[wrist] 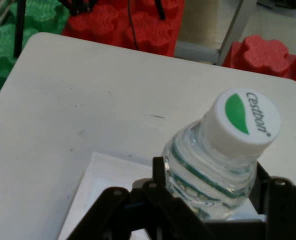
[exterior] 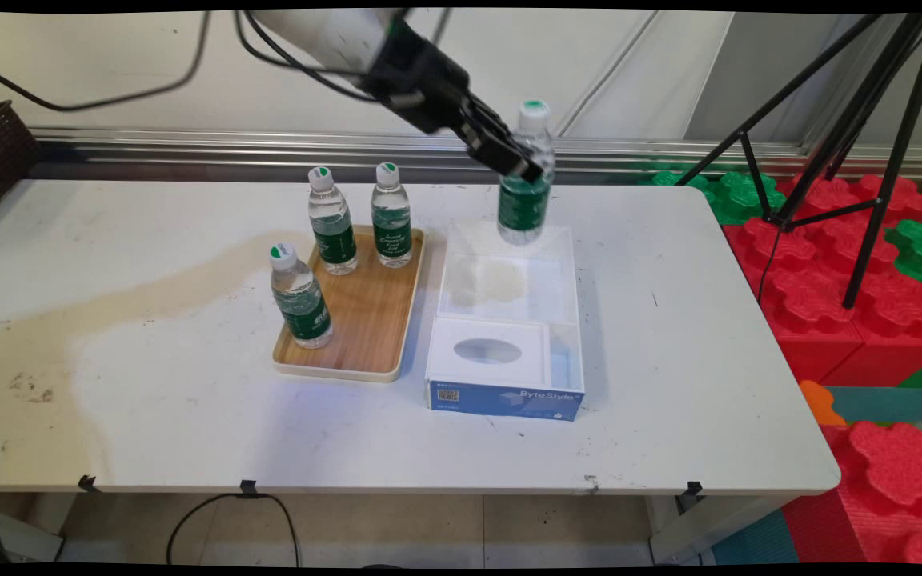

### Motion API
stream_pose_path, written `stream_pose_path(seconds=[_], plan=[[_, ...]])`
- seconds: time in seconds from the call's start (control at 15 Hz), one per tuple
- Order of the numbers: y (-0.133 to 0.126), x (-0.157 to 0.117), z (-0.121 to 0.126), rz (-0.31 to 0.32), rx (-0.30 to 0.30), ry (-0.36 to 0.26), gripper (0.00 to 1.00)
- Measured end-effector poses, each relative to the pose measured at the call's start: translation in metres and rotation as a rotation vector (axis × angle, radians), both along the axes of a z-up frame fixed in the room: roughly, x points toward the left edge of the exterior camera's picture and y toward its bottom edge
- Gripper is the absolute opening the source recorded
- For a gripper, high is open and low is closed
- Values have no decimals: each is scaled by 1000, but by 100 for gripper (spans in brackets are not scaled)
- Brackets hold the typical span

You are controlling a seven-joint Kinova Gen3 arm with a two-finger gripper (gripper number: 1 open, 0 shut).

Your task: Place the picked object on the tray

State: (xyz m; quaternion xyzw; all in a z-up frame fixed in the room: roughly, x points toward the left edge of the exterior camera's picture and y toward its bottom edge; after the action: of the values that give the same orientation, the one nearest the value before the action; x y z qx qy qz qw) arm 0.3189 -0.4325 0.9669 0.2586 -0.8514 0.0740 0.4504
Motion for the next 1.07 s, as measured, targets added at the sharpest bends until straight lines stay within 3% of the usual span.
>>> stream_pose_path(seconds=[0.47, 1.07], plan=[[19, 48, 29, -11, 13, 1, 0], [38, 95, -7, -8, 64, -47, 0]])
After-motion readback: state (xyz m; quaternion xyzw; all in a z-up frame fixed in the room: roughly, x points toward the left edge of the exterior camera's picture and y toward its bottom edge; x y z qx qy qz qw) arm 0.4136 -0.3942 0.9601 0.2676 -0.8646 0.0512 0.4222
